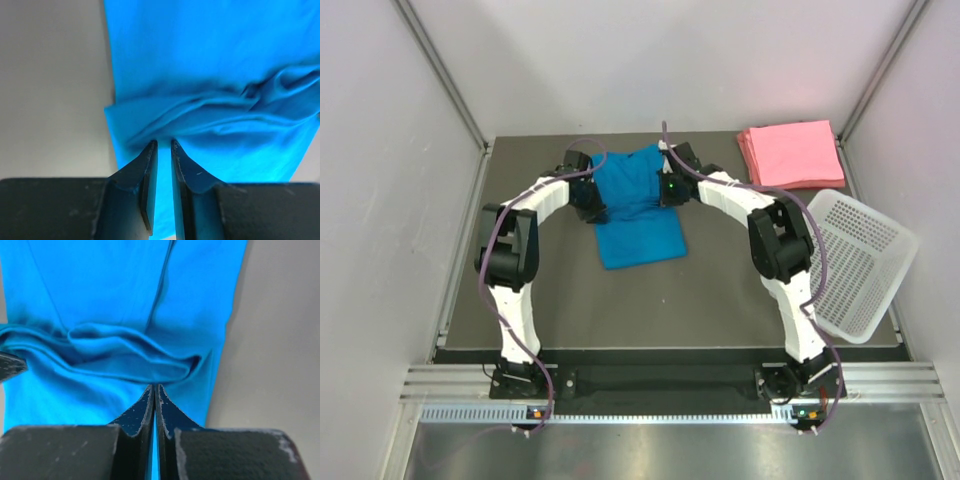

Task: Fold and stack the t-shirts
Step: Fold the tshirt

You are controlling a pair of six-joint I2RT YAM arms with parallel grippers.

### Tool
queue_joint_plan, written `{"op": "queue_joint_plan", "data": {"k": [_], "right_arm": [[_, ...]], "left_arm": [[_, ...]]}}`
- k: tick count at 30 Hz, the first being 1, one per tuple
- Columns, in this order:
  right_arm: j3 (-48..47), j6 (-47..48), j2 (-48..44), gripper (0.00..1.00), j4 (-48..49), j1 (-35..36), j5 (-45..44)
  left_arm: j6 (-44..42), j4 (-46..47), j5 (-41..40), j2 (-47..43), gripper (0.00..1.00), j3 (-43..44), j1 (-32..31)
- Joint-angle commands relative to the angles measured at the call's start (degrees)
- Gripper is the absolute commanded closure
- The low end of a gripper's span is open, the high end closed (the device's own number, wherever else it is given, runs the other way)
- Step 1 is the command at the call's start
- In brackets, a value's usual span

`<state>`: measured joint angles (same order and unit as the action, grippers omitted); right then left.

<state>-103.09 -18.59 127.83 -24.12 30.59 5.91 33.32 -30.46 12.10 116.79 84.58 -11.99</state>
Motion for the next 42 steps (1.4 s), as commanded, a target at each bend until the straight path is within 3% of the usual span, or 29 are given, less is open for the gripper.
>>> {"op": "queue_joint_plan", "data": {"k": [1,11,20,27,33,39,42], "right_arm": [[-4.4,-1.27,1.63,1.0,1.44,-0.35,-0.9],[-1.95,-1.45,-1.88,0.98,3.99,-0.79,-1.26],[3.94,-3.2,-4.51,0.97,6.71,-0.79,1.03],[5.18,-3.3,-4.52,0.98,7.86,-0.79,1.38],[0.36,-3.12,-0.13,0.98,8.04,-0.71,0.68],[-9.93,-2.68,6.29,0.99,4.61,-1.5,-1.95],[-9.24,-2.68,5.24,0.95,4.08,-2.28,-4.94]], "left_arm": [[-0.71,-0.92,-2.78,1.24,0.78,5.94,0.83],[-1.59,-1.62,-5.59,5.02,0.78,11.92,4.43],[-2.12,-3.38,-7.27,0.81,0.77,12.9,4.61],[-2.12,-4.26,-6.91,-5.77,0.75,5.18,4.61],[-1.86,-2.42,0.82,-10.78,0.74,-3.6,4.34],[-2.82,-2.68,-5.67,-15.53,0.72,-11.87,4.34],[-2.12,-0.75,-2.8,-18.95,0.67,-16.18,4.34]]}}
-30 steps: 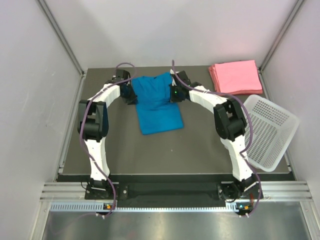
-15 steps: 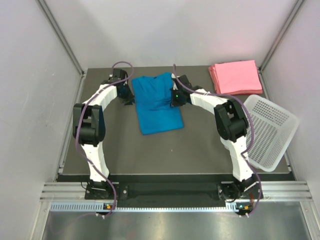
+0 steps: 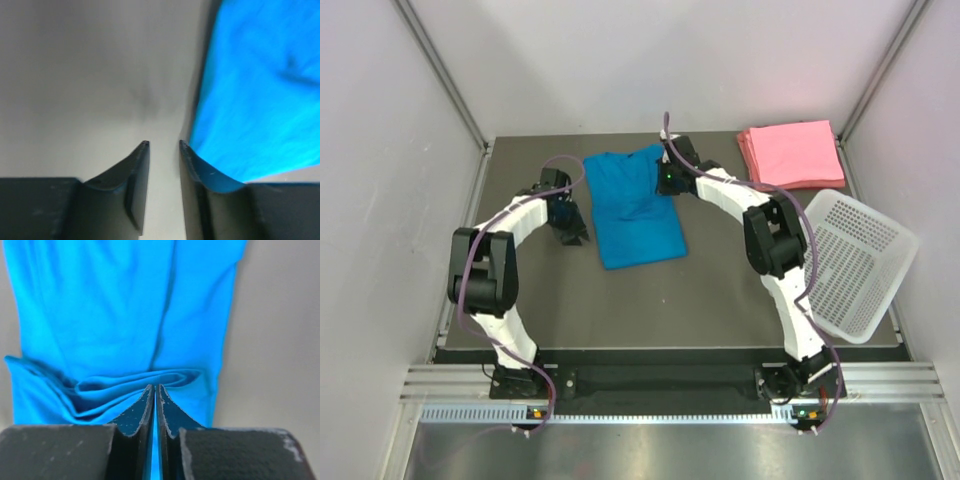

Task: Fold and stack the t-shirts
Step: Fold the tshirt

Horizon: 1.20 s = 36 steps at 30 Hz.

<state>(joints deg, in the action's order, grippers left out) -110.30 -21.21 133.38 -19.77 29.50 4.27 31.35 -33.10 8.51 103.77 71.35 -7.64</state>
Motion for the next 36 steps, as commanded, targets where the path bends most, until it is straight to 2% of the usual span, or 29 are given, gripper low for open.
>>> {"op": "queue_joint_plan", "data": {"k": [1,4,7,9,11,15,18,22,27,30,33,35,36], "right_arm": [[-1.33,0.46,-1.19,0.95,-0.53,-1.72,-2.87],[0.86,2.48,-5.13,0.88,-2.81,-2.34,-2.17],[3.06,5.29,-9.96,0.78,-7.64,-2.6,-0.06],[8.14,6.79,-14.09,0.71,-8.53,-2.78,2.92],[11.84,8.2,-16.21,0.69,-8.71,-3.21,6.16],[22.29,9.52,-20.26,0.7,-7.05,-4.09,10.66],[26.79,9.87,-21.06,0.71,-4.14,-4.27,13.56],[29.53,10.57,-20.09,0.73,-2.55,-4.27,16.64],[34.0,11.28,-21.32,0.73,-1.24,-4.27,15.86],[36.2,10.76,-22.02,0.73,0.08,-4.27,16.73],[38.31,9.88,-22.9,0.78,1.31,-4.18,17.61],[39.98,9.26,-23.52,0.84,1.75,-4.18,17.87],[40.68,8.74,-24.3,0.88,1.93,-4.27,17.96]], "left_arm": [[0.2,3.64,2.11,-6.64,0.64,-4.02,-0.09],[0.29,6.81,9.73,-8.93,0.61,-7.97,-0.27],[-0.5,8.75,14.06,-9.81,0.6,-11.58,-1.32],[-0.24,10.95,15.56,-9.81,0.59,-14.21,-1.85],[0.46,14.62,19.06,-9.46,0.58,-16.93,-1.94],[1.6,17.63,19.88,-8.93,0.58,-19.58,-2.29],[1.34,18.6,19.17,-8.06,0.57,-20.37,-2.38],[1.34,19.04,18.12,-7.0,0.57,-20.64,-2.47],[1.08,16.85,13.47,-6.21,0.57,-20.11,-2.56],[0.9,17.19,13.46,-6.38,0.58,-20.64,-2.56],[1.08,17.98,14.77,-6.73,0.69,-21.08,-2.64],[1.17,16.68,14.78,-6.3,0.83,-20.64,-2.56],[1.08,15.45,14.43,-5.95,0.97,-20.38,-2.56]]}}
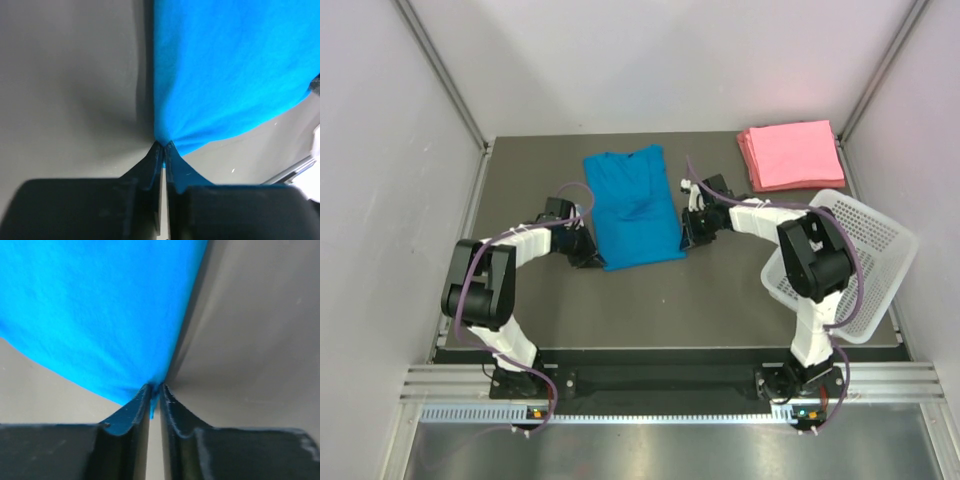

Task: Fold and stack the t-shirts
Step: Fold the tshirt

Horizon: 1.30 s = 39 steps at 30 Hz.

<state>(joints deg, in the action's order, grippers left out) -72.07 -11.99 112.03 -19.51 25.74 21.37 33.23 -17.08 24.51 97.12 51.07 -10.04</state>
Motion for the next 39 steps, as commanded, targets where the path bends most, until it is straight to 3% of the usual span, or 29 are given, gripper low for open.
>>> {"op": "queue_joint_plan", "data": {"k": [1,3,9,10,12,14,16,21,27,32,39], "right_arm": [[3.33,-0.75,-3.56,0.92,2.27,-0.51,0.87],[7.01,-2.33,-6.28,1.0,3.24,-0.51,0.44],[19.06,-6.72,-13.41,1.0,9.39,0.37,-1.24],[20.38,-7.17,-13.94,1.0,9.92,0.45,-1.15],[23.37,-8.31,-15.52,0.96,11.24,0.54,-1.24],[24.43,-8.58,-16.83,0.82,10.72,0.54,-1.5],[23.65,-8.49,-17.8,0.79,9.15,0.45,-3.08],[13.91,-4.8,-16.68,0.75,4.92,-1.73,-5.81],[-1.65,-0.58,-5.78,0.78,4.83,-5.25,1.29],[-13.33,3.02,3.62,0.78,2.55,-5.78,4.65],[-19.06,3.46,8.99,0.76,2.11,-6.22,4.74]], "left_arm": [[-0.71,-1.8,-1.75,1.05,1.0,0.17,-0.15],[-0.8,-5.05,-2.63,1.4,1.0,0.7,-0.15],[-0.89,-10.85,-8.25,-3.51,0.98,-1.41,-0.24],[-0.8,-11.56,-8.95,-4.65,0.84,-1.85,-0.15],[-0.72,-12.62,-9.57,-5.36,0.69,-2.11,-0.15],[-0.89,-13.24,-9.13,-5.63,0.64,-1.59,-0.15],[-1.5,-14.02,-8.43,-4.67,0.62,1.81,-0.06],[-4.57,-14.3,-7.38,1.83,0.59,14.48,0.64],[-7.66,-12.89,-6.76,12.99,0.59,30.11,2.39],[-8.36,-10.61,-2.55,19.15,0.57,35.06,4.07],[-9.77,-8.41,0.45,23.73,0.56,38.58,4.33]]}}
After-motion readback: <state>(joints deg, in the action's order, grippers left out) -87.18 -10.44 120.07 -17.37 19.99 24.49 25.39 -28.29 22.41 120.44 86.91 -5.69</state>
